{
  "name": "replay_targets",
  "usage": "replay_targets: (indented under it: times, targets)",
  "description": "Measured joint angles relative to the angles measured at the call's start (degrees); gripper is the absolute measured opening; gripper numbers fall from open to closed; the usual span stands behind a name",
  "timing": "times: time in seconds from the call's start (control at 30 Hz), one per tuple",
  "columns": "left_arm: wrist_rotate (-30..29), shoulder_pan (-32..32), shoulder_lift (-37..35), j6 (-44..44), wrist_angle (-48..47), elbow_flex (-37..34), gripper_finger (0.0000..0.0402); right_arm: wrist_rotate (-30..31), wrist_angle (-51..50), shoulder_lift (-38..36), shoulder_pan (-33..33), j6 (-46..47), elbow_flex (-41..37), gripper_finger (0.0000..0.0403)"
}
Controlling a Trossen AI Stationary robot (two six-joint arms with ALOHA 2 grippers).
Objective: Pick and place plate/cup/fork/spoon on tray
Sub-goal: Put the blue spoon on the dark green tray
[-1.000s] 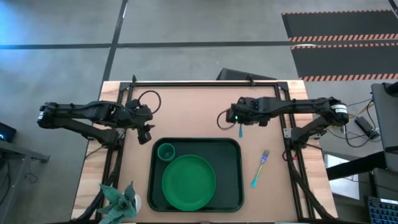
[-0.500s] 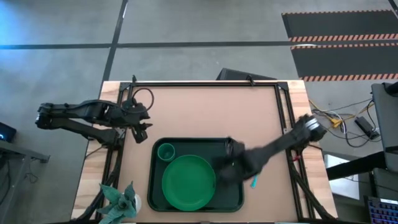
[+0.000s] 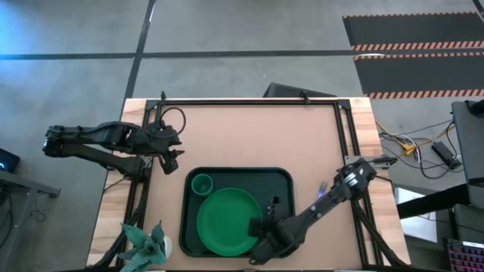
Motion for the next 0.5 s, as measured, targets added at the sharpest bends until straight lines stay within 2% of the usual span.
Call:
replay_targets:
  times: [0.17, 0.5]
  targets:
    - [0.02, 0.00, -0.05, 0.00, -0.02, -0.39, 0.0141, -0.14, 1.27, 1.12, -0.02, -0.04, -0.63, 0.0008]
    - [0.02, 0.00, -0.22, 0.00, -0.02, -0.33, 0.0141, -1.09, 7.86, 0.87, -0.47, -0.89, -8.83, 0.0008]
